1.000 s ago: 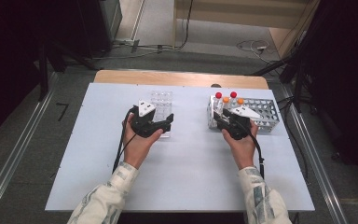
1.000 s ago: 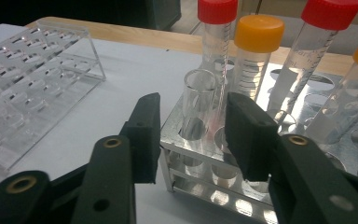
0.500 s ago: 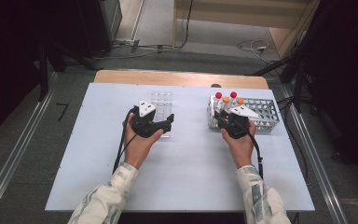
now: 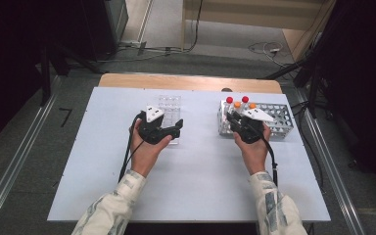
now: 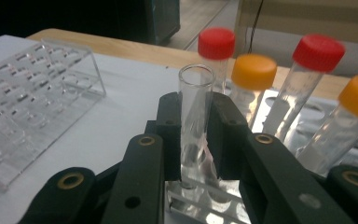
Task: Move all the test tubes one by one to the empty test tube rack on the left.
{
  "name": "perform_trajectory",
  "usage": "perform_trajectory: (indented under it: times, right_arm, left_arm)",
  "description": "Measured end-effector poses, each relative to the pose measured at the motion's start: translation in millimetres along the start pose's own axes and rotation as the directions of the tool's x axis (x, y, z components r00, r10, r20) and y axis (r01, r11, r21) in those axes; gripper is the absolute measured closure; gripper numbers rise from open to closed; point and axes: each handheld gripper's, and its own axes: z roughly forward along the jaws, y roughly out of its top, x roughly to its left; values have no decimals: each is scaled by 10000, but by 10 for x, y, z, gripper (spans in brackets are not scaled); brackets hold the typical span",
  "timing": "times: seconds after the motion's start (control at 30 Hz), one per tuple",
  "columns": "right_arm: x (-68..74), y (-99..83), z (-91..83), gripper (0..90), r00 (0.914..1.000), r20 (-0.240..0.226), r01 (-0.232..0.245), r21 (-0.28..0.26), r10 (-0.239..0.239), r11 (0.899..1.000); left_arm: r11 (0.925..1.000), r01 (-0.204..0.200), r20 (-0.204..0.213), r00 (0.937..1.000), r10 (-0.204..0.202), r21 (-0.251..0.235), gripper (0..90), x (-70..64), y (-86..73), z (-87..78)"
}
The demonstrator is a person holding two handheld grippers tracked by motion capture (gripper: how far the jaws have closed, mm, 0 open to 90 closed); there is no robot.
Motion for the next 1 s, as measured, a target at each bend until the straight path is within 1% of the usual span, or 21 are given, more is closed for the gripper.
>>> perform_trajectory:
  times: [0.1, 0.23, 0.4, 0.57, 0.67, 0.83, 1.0]
  right_arm:
    - [2, 82, -57, 727, 9999, 6, 101, -187, -101, 9998]
    - [1, 165, -141, 727, 9999, 6, 103, -421, -103, 9991]
    - [16, 227, -223, 727, 9998, -63, 169, -584, -173, 9982]
    - [54, 269, -288, 727, 9995, -199, 222, -740, -237, 9970]
    - [99, 275, -312, 728, 9988, -344, 318, -760, -345, 9966]
    - [202, 251, -313, 727, 9968, -611, 477, -596, -513, 9971]
    - [358, 201, -302, 727, 9915, -1022, 759, -534, -811, 9957]
  left_arm:
    - [10000, 11, -10, 10000, -11, -41, 270, 0, 3, -6]
    - [10000, 11, -12, 10000, -11, -68, 270, -4, 5, -10]
    - [9999, 82, 20, 10000, -82, -143, 270, -11, 15, -19]
    - [9998, 53, 17, 10000, -53, -170, 274, -23, 25, -29]
    - [9998, 84, 22, 10000, -83, -201, 276, -30, 27, -26]
    - [9997, 115, 81, 9999, -114, -218, 276, -40, 30, -28]
    - [9996, 165, 188, 9997, -160, -229, 276, -52, 54, -48]
